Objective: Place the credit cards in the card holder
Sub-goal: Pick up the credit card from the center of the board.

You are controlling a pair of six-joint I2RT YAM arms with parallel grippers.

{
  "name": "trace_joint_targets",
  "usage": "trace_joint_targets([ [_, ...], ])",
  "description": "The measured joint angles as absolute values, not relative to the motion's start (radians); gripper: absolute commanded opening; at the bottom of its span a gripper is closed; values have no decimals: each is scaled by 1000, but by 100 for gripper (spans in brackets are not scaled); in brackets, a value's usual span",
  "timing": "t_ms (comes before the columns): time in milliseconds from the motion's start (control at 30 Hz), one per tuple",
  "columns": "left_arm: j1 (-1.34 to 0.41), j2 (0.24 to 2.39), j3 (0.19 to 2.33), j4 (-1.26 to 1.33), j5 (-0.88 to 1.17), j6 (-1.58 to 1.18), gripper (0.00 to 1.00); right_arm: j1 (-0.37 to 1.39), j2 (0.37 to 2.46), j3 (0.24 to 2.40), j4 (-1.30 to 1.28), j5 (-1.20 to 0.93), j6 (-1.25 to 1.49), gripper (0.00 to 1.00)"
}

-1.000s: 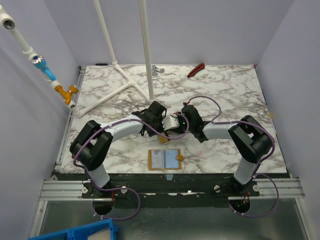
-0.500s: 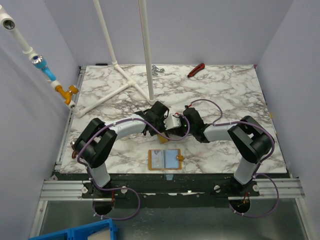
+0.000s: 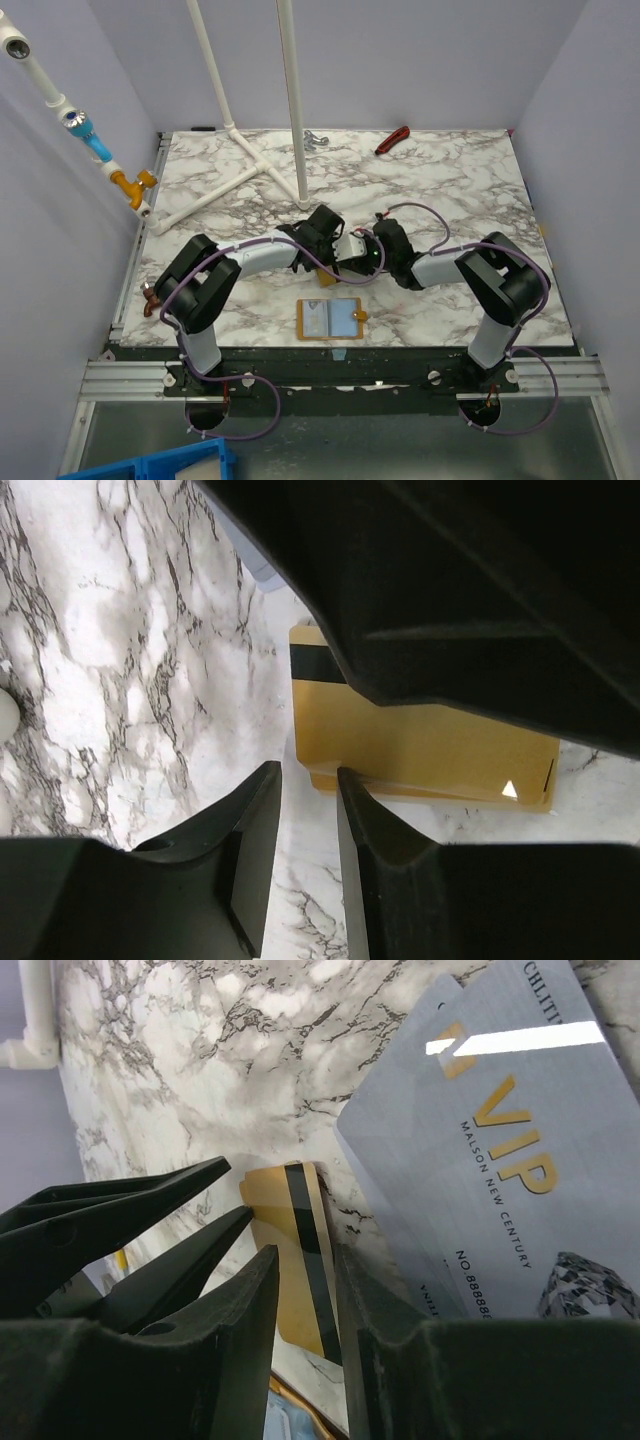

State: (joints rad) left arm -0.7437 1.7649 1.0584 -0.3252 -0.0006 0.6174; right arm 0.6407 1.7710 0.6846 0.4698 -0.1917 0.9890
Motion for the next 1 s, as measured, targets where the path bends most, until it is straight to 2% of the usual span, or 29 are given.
trace_joint_targets([
  [533, -793, 1787, 1070, -307, -72, 641, 30, 579, 1799, 499, 804, -342, 1137, 34],
  [1000, -810, 1791, 1071, -308, -96, 651, 29, 574, 1851, 504, 892, -396, 1182, 32],
])
